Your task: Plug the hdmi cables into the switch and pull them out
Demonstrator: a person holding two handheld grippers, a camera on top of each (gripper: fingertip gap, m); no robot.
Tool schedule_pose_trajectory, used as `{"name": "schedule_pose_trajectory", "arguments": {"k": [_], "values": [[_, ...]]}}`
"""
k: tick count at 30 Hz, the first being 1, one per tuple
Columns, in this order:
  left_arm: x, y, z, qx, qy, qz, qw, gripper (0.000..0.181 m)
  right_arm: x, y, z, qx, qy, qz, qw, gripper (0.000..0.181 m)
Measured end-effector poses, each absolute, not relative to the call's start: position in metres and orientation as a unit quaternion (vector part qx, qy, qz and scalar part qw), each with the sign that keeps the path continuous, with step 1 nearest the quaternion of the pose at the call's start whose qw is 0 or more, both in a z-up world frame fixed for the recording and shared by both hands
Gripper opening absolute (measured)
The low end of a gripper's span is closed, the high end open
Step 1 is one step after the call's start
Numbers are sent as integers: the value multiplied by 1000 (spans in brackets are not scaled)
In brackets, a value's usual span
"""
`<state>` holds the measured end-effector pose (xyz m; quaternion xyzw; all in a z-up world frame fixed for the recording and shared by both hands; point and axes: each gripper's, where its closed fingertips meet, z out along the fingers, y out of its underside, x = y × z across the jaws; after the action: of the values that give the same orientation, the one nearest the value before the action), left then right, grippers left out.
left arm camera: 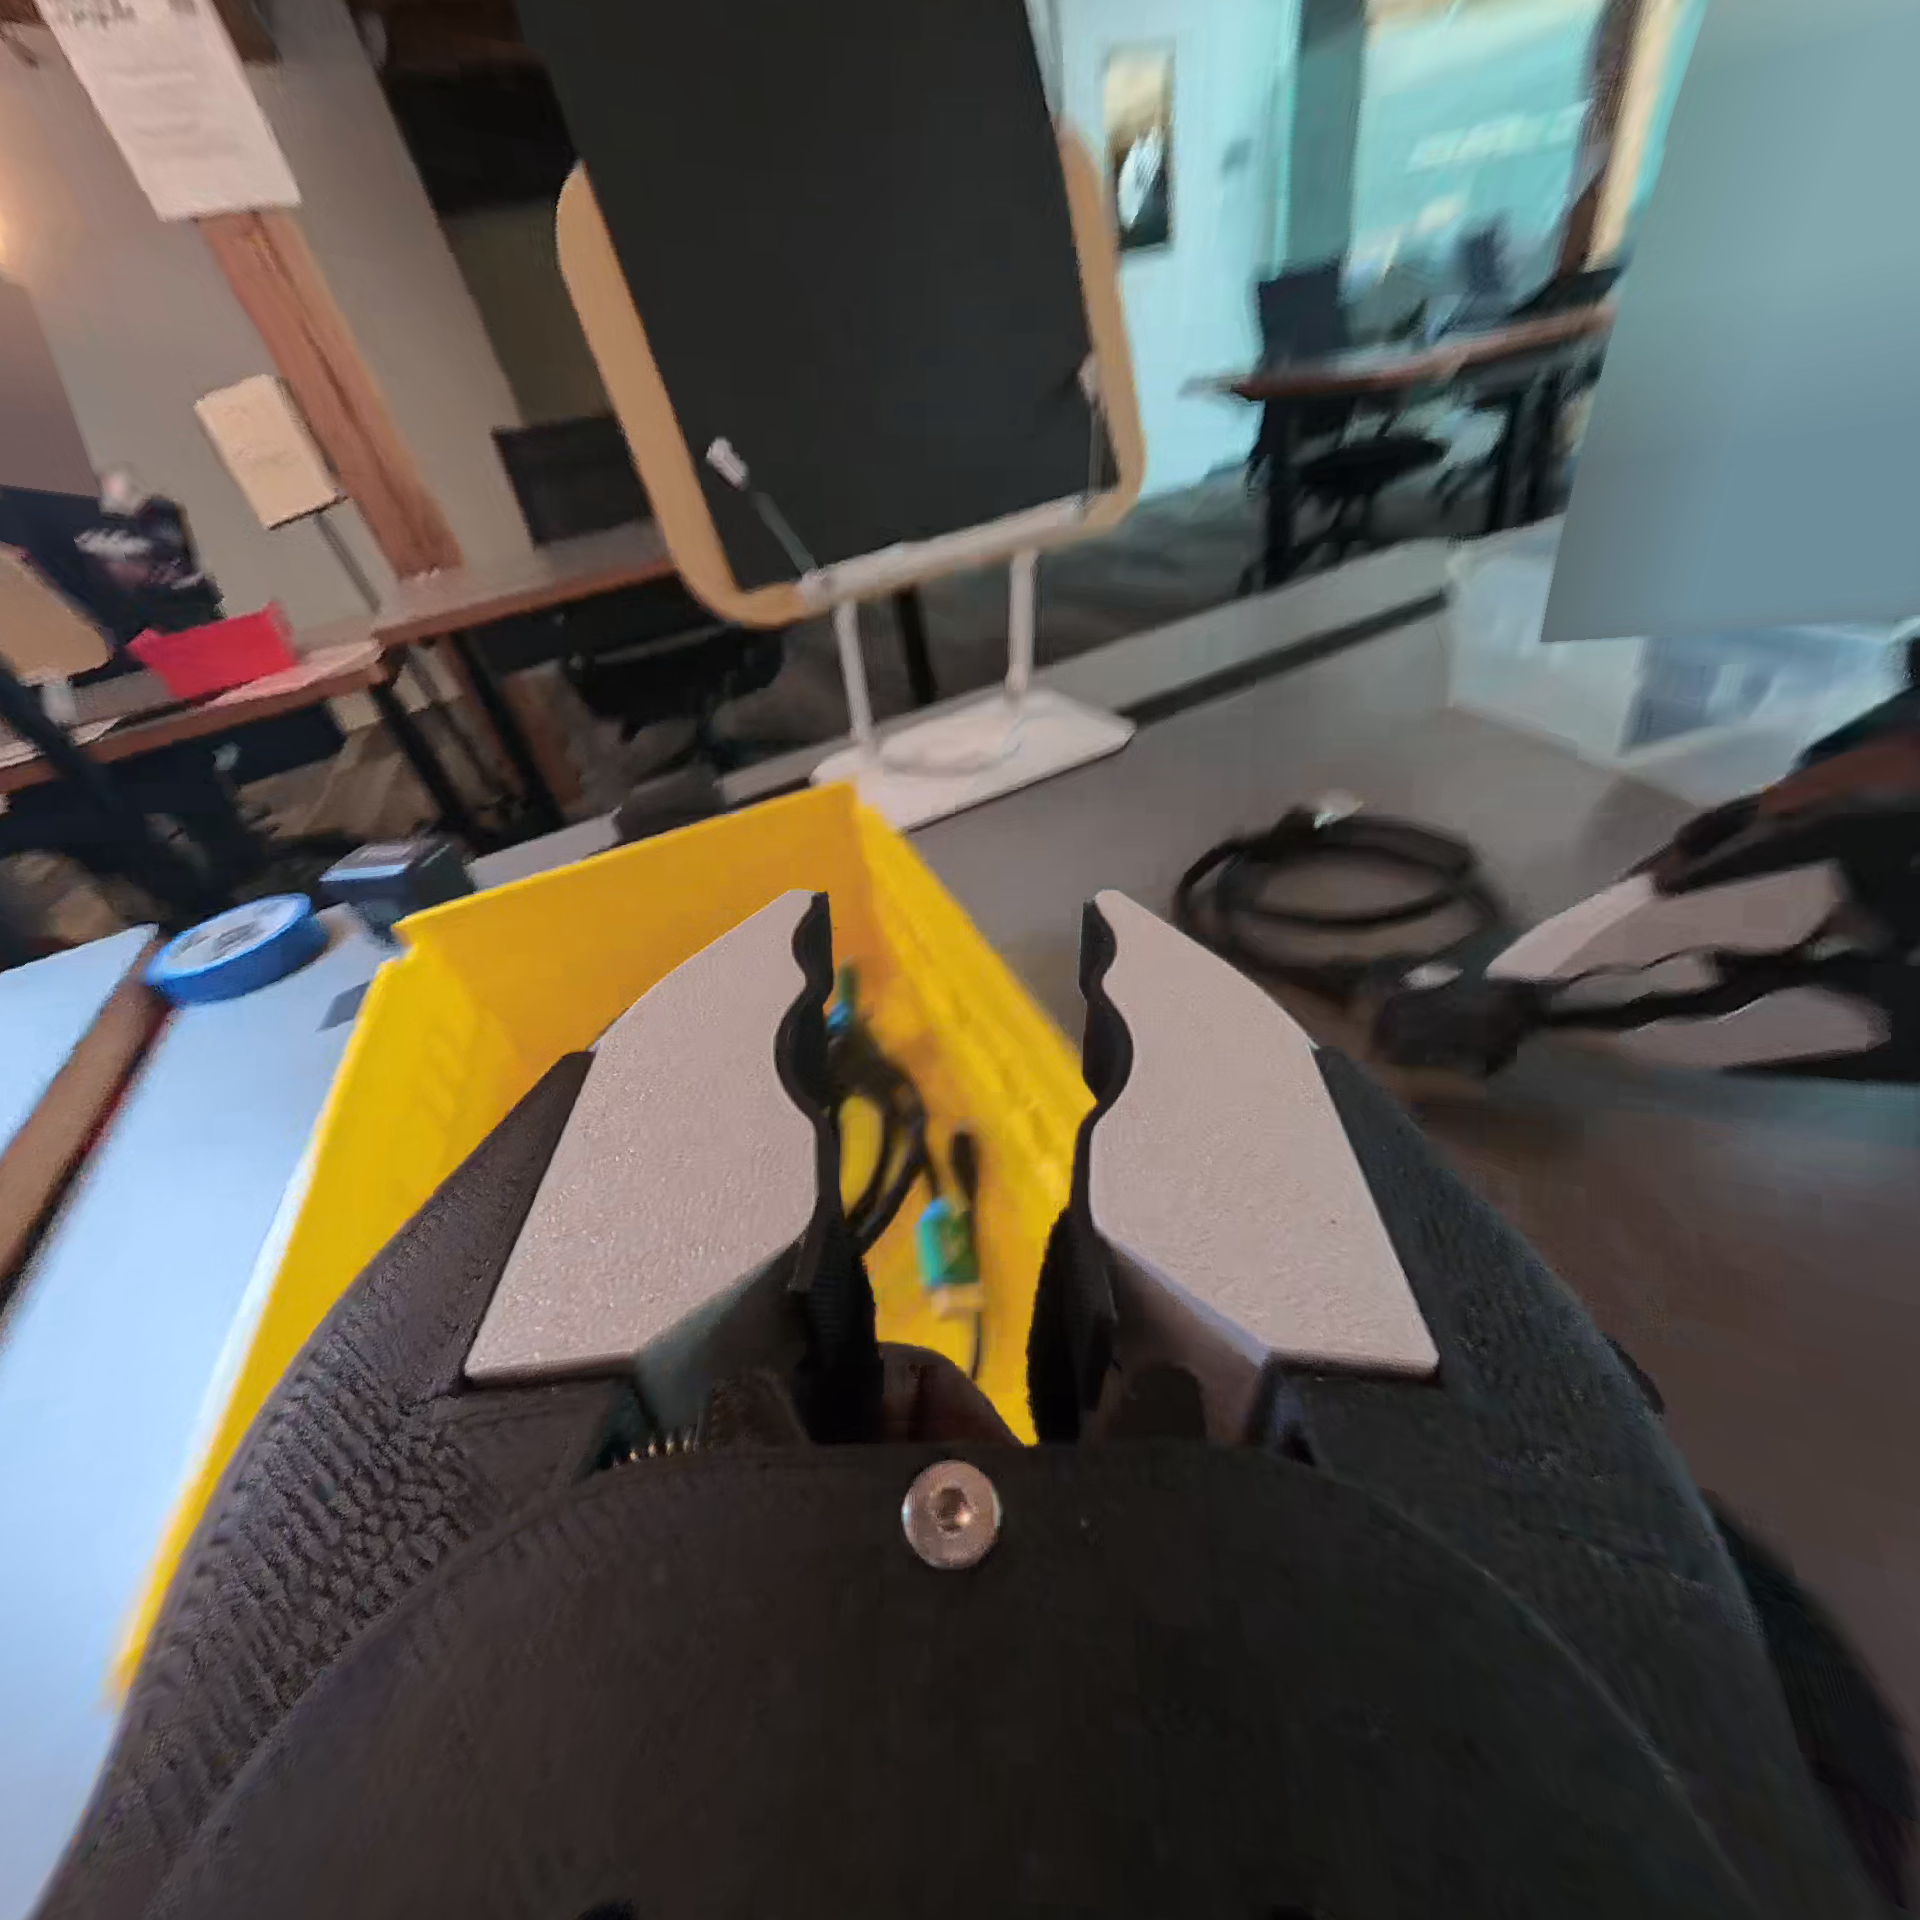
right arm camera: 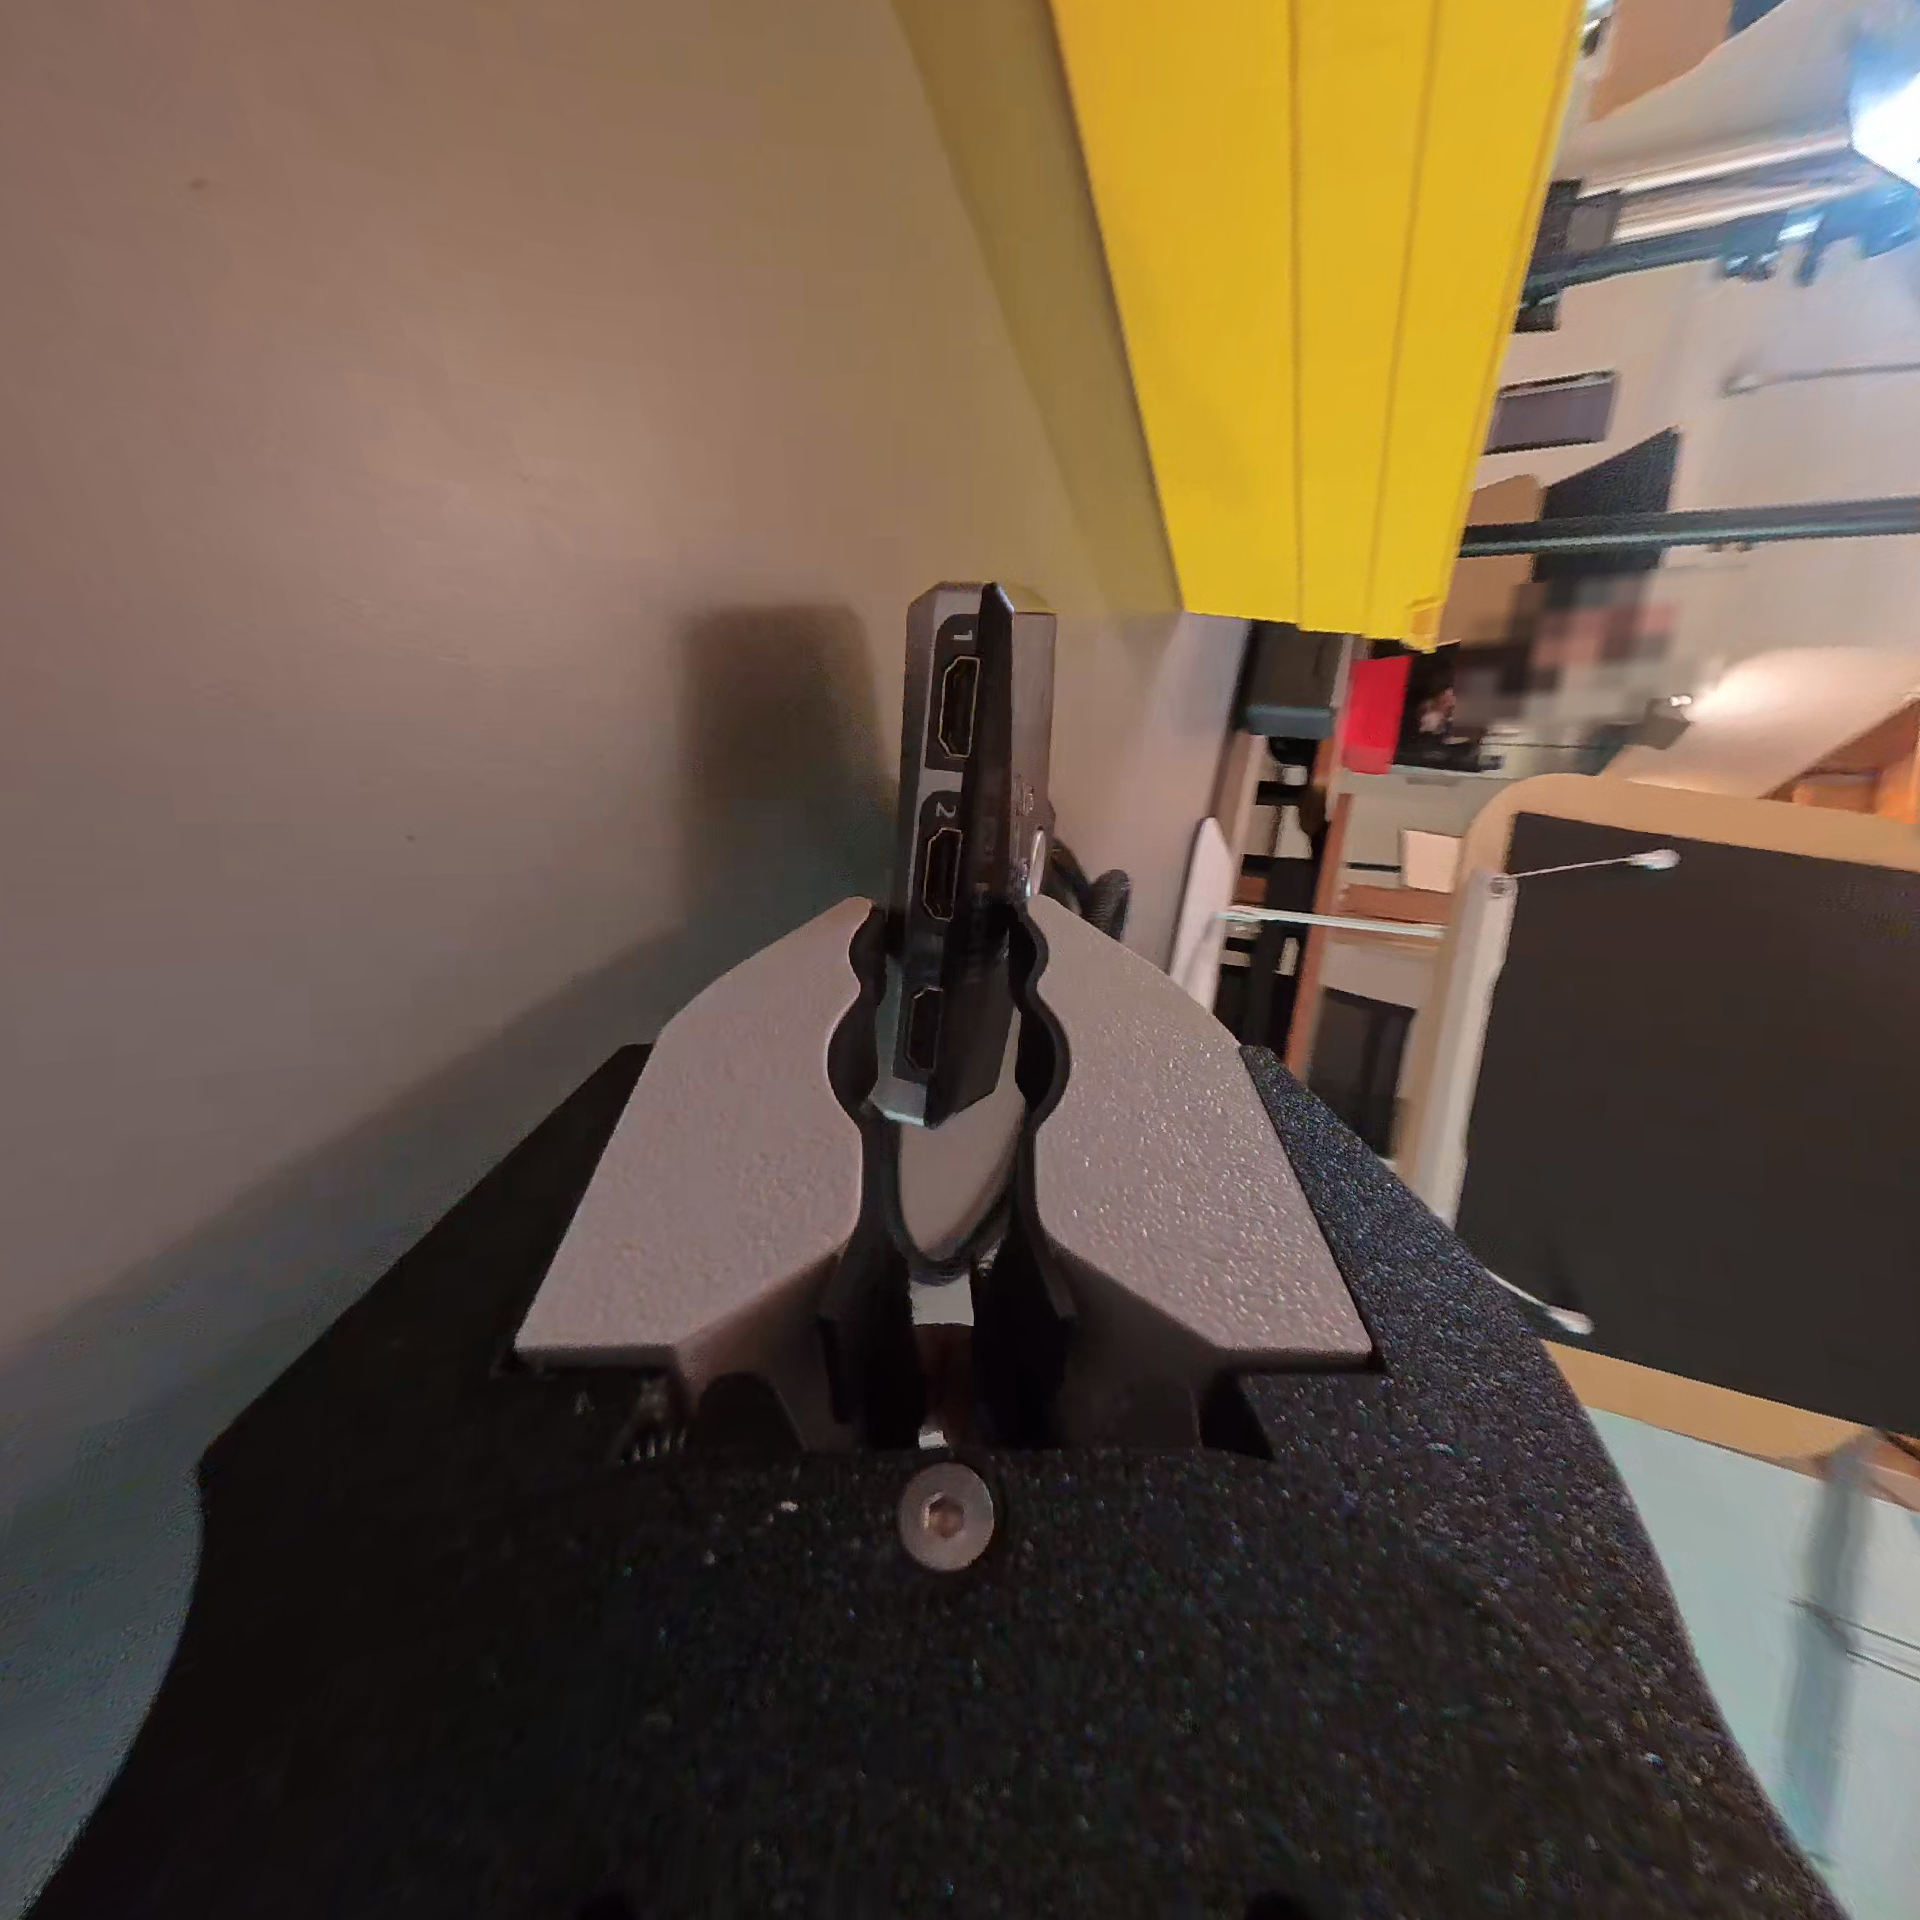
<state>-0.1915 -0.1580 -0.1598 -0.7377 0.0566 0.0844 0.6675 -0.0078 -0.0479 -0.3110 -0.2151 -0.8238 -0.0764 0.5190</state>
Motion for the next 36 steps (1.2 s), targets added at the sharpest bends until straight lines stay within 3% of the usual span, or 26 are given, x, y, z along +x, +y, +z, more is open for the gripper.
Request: {"name": "schedule_pose_trajectory", "arguments": {"k": [3,10,15,20,26,31,34,36], "values": [[-231,-176,-162,-761,14,180,623,45,-5,-48,-314,-240,-828,-51,505,23],[-252,-194,-186,-831,-24,172,529,44,1,-56,-324,-318,-842,58,431,22],[-236,-175,-197,-853,17,117,508,44,-3,-71,-279,-369,-756,262,473,30],[-245,-140,-230,-903,86,105,407,43,4,-70,-249,-381,-682,377,498,34],[-251,-95,-282,-943,127,-32,306,42,6,-72,-249,-372,-679,381,506,34],[-274,-89,-317,-964,114,-49,235,37,7,-71,-251,-367,-683,371,511,34],[-273,-92,-317,-961,121,-66,238,19,7,-69,-251,-370,-679,371,514,34],[-272,-92,-306,-955,124,-58,264,18,7,-67,-253,-371,-680,369,514,34]]}}
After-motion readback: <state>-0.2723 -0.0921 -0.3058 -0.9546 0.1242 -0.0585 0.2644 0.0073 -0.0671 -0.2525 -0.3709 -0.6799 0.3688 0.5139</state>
